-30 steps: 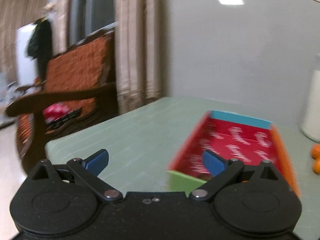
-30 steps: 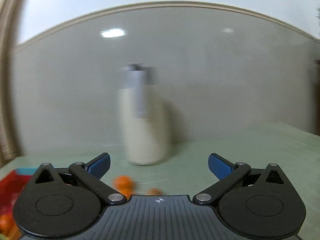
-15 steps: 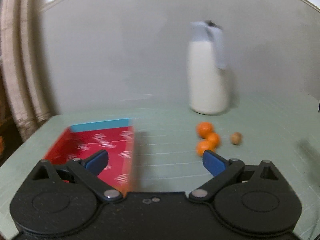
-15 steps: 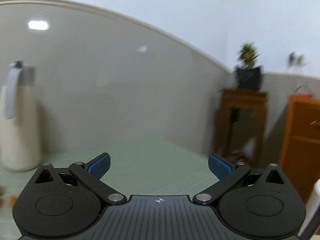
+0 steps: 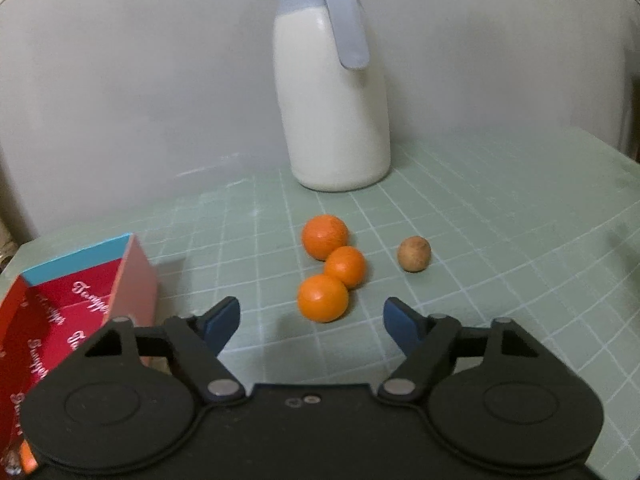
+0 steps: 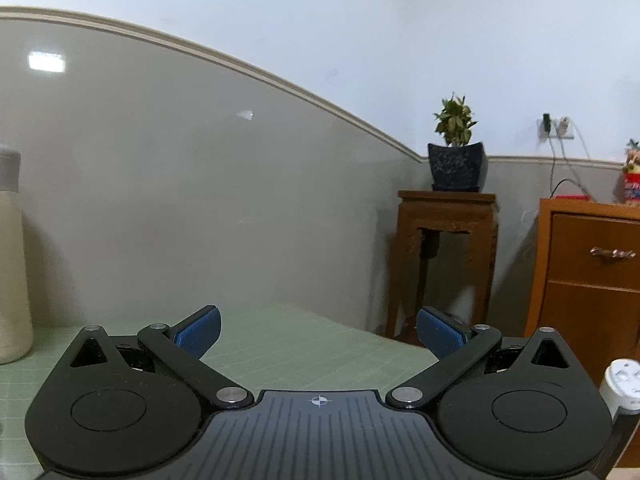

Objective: Organize fruits
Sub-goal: 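Withdraw both tools from the box back toward the remaining fruit, then grasp a small mandarin with the left tool, then carry the mandarin into the red box and open the left tool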

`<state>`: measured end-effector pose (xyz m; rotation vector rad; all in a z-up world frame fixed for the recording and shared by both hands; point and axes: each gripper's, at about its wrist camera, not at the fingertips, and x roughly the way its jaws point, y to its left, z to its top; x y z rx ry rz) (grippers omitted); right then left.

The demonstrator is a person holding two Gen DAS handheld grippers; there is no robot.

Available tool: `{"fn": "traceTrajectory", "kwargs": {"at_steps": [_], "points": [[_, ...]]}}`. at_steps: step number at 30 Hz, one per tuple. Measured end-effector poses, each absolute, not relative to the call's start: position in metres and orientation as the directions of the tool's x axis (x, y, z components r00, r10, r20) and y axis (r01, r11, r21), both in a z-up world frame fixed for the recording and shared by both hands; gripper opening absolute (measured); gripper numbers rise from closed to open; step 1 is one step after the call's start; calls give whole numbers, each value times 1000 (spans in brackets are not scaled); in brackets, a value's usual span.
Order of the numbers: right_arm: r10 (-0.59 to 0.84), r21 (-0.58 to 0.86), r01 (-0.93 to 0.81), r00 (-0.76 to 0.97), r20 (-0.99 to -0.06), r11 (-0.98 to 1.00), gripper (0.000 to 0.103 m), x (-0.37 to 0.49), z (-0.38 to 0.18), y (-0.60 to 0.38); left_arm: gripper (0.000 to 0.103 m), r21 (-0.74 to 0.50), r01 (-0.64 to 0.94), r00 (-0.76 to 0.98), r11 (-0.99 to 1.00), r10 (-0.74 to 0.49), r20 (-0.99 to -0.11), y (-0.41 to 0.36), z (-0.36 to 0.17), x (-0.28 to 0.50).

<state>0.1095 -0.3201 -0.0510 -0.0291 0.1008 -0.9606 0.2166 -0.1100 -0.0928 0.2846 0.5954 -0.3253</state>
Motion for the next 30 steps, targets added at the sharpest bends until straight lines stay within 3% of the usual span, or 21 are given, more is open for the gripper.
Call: {"fn": "traceTrajectory", "kwargs": {"at_steps": [6, 11, 22, 30], "points": [[-788, -51, 789, 606, -108, 613, 103, 111, -50, -324, 54, 114, 372, 749, 921, -225, -624, -115, -105, 239], [-773, -35, 775, 623, -122, 631, 103, 111, -50, -324, 26, 87, 389, 730, 917, -249, -637, -115, -111, 250], [-752, -19, 757, 645, -137, 653, 103, 111, -51, -321, 25, 96, 355, 769, 930, -232, -596, -110, -105, 235], [-734, -22, 738, 666, -135, 674, 103, 113, -50, -318, 25, 86, 196, 858, 977, -128, -497, -74, -74, 211]]}}
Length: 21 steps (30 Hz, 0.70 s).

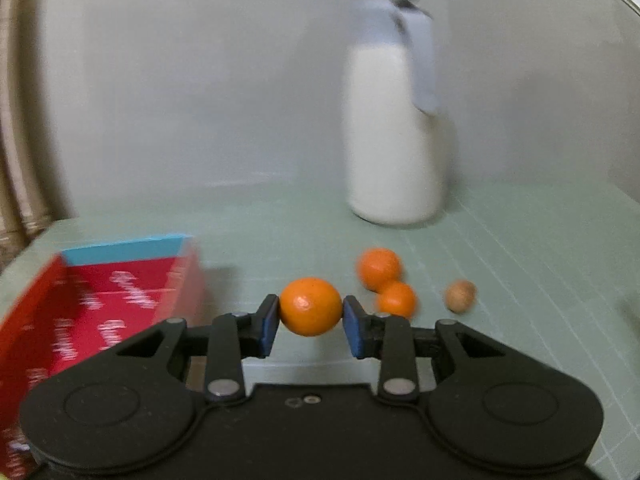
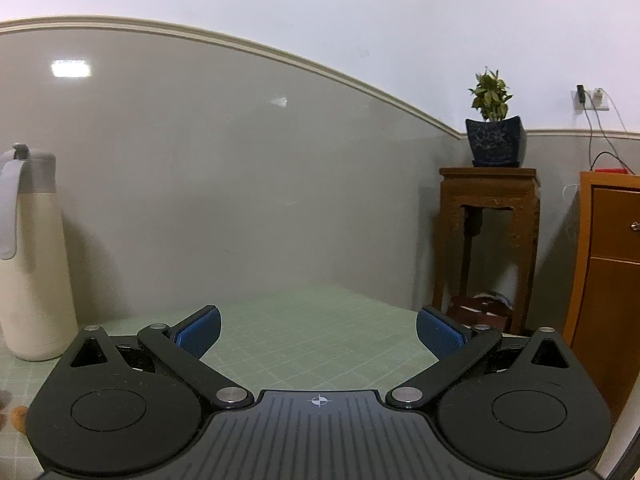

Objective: Organize fruits
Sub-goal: 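Carry the mandarin into the red box and open the left tool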

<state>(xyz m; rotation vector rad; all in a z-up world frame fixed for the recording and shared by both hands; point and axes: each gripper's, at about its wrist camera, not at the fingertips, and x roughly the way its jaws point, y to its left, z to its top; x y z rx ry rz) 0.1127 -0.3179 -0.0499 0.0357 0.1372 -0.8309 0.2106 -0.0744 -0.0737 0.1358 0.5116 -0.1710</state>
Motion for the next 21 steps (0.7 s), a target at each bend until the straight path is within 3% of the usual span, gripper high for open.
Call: {"fn": "traceTrajectory", "kwargs": {"at_steps": [6, 16, 21], "points": [[-721, -34, 723, 682, -122, 690, 103, 113, -52, -311, 25, 120, 20, 901, 993, 34, -432, -30, -53, 203], [-650, -66, 647, 752, -109, 759, 103, 118, -55, -291, 26, 113, -155, 838, 981, 191, -511, 32, -71, 211], [-558, -74, 554, 818, -140, 829, 103, 124, -58, -277, 33, 103, -197, 813, 975, 221, -539, 52, -74, 202]]}}
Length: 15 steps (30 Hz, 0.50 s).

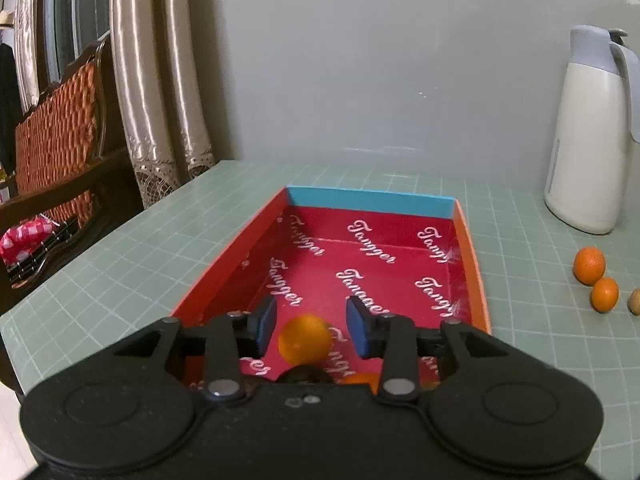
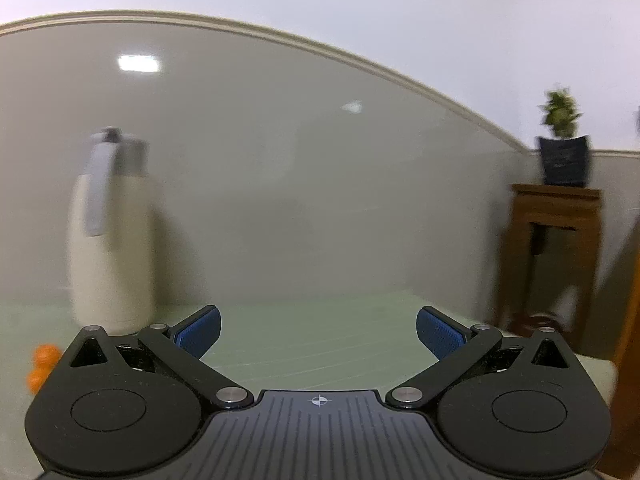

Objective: Organize fruits
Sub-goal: 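Carry the mandarin into the red box and open the left tool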

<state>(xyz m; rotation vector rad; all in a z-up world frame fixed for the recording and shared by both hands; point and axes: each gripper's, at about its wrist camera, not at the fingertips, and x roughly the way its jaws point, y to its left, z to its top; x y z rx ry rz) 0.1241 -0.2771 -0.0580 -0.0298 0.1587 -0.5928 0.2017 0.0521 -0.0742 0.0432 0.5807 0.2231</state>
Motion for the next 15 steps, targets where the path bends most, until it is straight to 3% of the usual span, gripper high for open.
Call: {"fn": "traceTrajectory", "kwargs": {"at_steps": [2, 4, 5, 15], "points": [[-519, -69, 515, 841, -154, 854, 103, 127, -59, -273, 43, 89, -206, 816, 975, 221, -534, 55, -72, 195], [-492, -65, 489, 854, -168, 870, 103, 130, -59, -269, 75, 91, -234, 825, 968, 247, -509, 58, -67, 190], [-482, -65, 478, 858, -175, 876, 103, 132, -59, -267, 80, 94, -252, 832, 963, 265, -487, 58, -65, 184], [-364, -17, 372, 896, -255, 928, 103, 153, -60, -257, 95, 85, -361, 836, 929, 363, -412, 81, -52, 143]]}}
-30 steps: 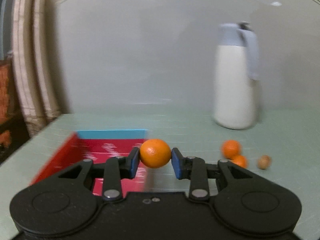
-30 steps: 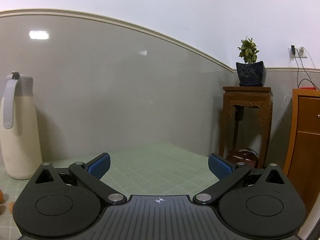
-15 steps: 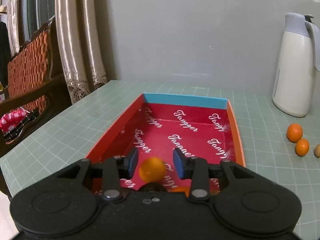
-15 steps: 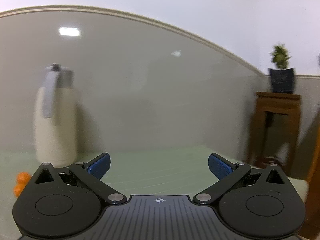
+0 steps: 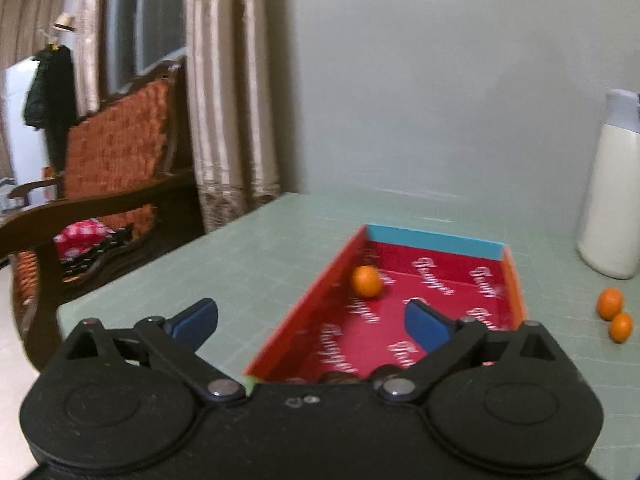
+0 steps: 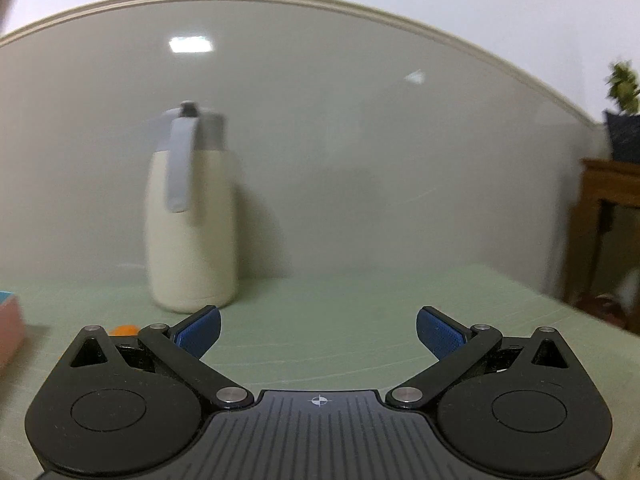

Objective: Organize fruits
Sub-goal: 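Carry the mandarin into the red box and open the left tool, then grasp a small mandarin with the right tool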

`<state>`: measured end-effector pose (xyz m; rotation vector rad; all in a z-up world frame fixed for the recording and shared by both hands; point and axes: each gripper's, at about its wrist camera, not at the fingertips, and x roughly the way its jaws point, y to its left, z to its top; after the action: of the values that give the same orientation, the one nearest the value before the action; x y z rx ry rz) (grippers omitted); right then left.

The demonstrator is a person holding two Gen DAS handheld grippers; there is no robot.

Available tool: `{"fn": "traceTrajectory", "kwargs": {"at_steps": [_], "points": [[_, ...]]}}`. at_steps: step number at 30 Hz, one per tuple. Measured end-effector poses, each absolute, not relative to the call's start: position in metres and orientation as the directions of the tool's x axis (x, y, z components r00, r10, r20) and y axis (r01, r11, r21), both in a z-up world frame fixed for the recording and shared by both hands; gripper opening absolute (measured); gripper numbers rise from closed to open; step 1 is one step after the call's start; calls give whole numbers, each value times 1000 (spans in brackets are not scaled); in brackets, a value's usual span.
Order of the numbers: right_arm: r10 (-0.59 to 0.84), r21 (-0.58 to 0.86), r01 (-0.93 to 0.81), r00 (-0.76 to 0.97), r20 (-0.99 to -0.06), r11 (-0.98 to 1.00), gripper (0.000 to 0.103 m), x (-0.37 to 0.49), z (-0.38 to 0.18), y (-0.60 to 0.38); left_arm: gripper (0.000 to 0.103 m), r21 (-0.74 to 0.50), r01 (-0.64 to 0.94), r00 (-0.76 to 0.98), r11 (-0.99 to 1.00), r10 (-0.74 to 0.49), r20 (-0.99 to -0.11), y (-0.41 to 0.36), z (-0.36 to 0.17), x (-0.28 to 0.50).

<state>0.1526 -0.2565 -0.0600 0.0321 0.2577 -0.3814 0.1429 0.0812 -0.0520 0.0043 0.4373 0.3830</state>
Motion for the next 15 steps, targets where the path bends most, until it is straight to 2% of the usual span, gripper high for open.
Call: {"fn": "traceTrajectory", "kwargs": {"at_steps": [6, 13, 14, 15], "points": [[-109, 89, 142, 945, -309, 986, 103, 172, -56, -239, 96, 101, -404, 818, 909, 409, -404, 96, -61, 135], [59, 73, -33, 918, -392, 997, 102, 212, -59, -201, 97, 22, -465, 784, 885, 423, -455, 122, -68, 122], [73, 67, -51, 912, -403, 997, 98, 217, -60, -196, 97, 16, -467, 783, 884, 422, -458, 124, -68, 122], [87, 57, -70, 905, -417, 996, 78, 222, -62, -191, 97, 13, -471, 782, 882, 424, -457, 126, -67, 121]]}}
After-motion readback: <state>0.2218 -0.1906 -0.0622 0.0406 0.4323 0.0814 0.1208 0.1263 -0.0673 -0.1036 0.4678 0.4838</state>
